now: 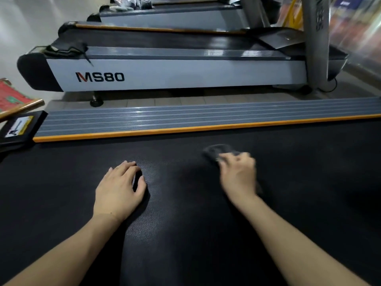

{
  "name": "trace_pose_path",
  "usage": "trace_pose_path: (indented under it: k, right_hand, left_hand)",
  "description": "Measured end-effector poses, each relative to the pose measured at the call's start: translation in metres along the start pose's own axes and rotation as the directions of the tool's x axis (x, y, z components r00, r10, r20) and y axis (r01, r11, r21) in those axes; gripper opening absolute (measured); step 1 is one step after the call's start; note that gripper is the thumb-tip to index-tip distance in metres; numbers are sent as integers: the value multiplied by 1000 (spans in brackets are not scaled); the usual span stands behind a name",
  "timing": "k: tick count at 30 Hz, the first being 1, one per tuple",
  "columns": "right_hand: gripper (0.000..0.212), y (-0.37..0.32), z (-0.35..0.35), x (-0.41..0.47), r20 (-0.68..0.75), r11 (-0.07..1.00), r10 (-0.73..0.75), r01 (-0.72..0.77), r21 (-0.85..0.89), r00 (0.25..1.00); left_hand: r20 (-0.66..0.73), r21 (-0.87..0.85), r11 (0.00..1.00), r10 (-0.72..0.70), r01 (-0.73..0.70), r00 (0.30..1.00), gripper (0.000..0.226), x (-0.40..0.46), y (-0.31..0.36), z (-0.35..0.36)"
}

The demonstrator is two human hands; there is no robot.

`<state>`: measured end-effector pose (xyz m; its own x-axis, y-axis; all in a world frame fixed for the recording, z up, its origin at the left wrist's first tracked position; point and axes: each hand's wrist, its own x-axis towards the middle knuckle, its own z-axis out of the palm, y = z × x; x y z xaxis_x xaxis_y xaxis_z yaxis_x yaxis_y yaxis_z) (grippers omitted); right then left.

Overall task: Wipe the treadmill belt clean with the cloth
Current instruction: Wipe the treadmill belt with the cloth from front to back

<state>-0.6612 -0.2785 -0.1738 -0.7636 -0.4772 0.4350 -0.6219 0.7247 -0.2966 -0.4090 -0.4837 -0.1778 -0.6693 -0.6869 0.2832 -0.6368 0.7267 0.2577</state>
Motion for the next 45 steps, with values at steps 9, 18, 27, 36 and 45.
trace_pose_path:
  k: [9, 18, 27, 36, 45]
  right_hand:
    - [15, -115, 18, -25, -2, 993, 116, -115, 39, 993]
    - [18, -11, -8, -10, 15, 998, -25, 24, 57, 1000]
    - [14, -81, -1, -35, -7, 991, 131, -131, -20, 991]
    - [20, -1, -23, -33, 45, 998, -67, 67, 7, 997]
    - [18, -93, -10, -62, 62, 999, 37, -38, 25, 997]
  left_hand:
    - [14, -10, 1000, -13, 14, 1000, 45, 2, -1, 0]
    - [-18, -31, 999, 23, -23, 1000, 50, -1, -1, 0]
    - [1, -28, 999, 24, -24, 1000, 47, 0, 1, -1]
    - [-32, -19, 999, 37, -38, 999, 41, -3, 2, -7]
    - [319, 116, 990, 45, -86, 947, 53, -22, 11, -46]
